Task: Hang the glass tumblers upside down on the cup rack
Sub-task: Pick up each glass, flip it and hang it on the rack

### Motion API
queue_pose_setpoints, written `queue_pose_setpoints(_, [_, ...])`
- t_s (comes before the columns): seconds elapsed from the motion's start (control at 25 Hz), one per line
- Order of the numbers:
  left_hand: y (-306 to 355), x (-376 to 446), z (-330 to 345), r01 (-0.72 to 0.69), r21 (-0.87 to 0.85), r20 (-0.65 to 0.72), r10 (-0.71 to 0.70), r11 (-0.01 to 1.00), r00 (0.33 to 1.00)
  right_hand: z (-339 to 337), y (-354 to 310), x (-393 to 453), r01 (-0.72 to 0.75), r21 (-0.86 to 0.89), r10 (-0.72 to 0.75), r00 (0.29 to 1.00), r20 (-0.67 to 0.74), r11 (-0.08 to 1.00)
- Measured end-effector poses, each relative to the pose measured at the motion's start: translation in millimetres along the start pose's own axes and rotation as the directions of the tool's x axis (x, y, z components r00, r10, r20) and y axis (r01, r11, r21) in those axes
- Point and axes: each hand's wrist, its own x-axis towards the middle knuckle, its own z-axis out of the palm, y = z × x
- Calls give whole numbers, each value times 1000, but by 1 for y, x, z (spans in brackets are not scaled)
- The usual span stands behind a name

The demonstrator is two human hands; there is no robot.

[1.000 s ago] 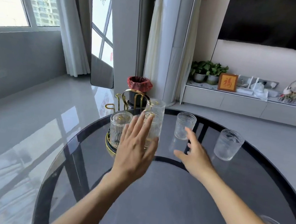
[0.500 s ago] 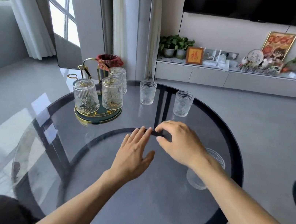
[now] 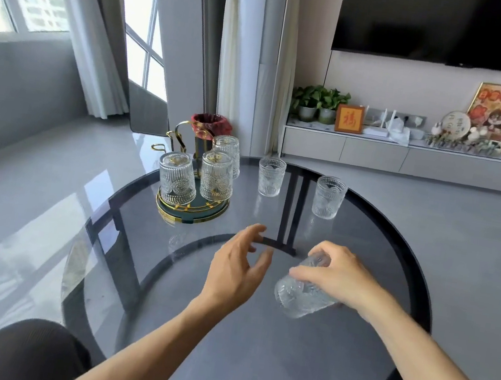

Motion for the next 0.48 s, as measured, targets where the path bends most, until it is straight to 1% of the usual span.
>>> queue_pose_setpoints(0.04, [2, 5, -12, 31, -92, -55, -36, 995, 998, 7, -15, 2, 30, 184, -29, 1000, -4, 982])
queue_pose_setpoints(0.08, [4, 11, -25, 72, -174, -67, -85, 982, 994, 13, -31, 3, 63, 350, -61, 998, -17, 935])
queue_pose_setpoints(0.16, [2, 23, -54, 210, -347, -2, -224, 914, 975, 26, -67, 6, 120, 599, -112, 992, -51, 792])
queue_pose_setpoints(0.2, [0, 28, -69, 290, -442, 58, -296, 849, 954, 33, -85, 9, 142, 685, -128, 989, -72, 715])
queue_pose_setpoints(0.24, [-3, 33, -84, 357, -538, 128, -345, 764, 930, 40, -102, 10, 155, 748, -139, 987, -84, 645])
queue_pose_setpoints(0.28, [-7, 37, -98, 389, -626, 185, -356, 675, 916, 48, -117, 12, 154, 796, -150, 985, -80, 585])
queue_pose_setpoints(0.32, [-12, 38, -109, 392, -698, 216, -345, 599, 913, 57, -130, 12, 141, 832, -162, 985, -62, 537])
queue_pose_setpoints(0.4, [-24, 38, -125, 371, -803, 233, -327, 466, 916, 78, -150, 16, 114, 869, -194, 981, -21, 482])
queue_pose_setpoints(0.44, [-29, 36, -128, 355, -835, 224, -330, 420, 917, 86, -155, 17, 110, 876, -215, 977, -7, 470])
queue_pose_setpoints(0.48, [-35, 35, -130, 334, -851, 195, -347, 405, 917, 93, -160, 20, 111, 876, -242, 970, 6, 470])
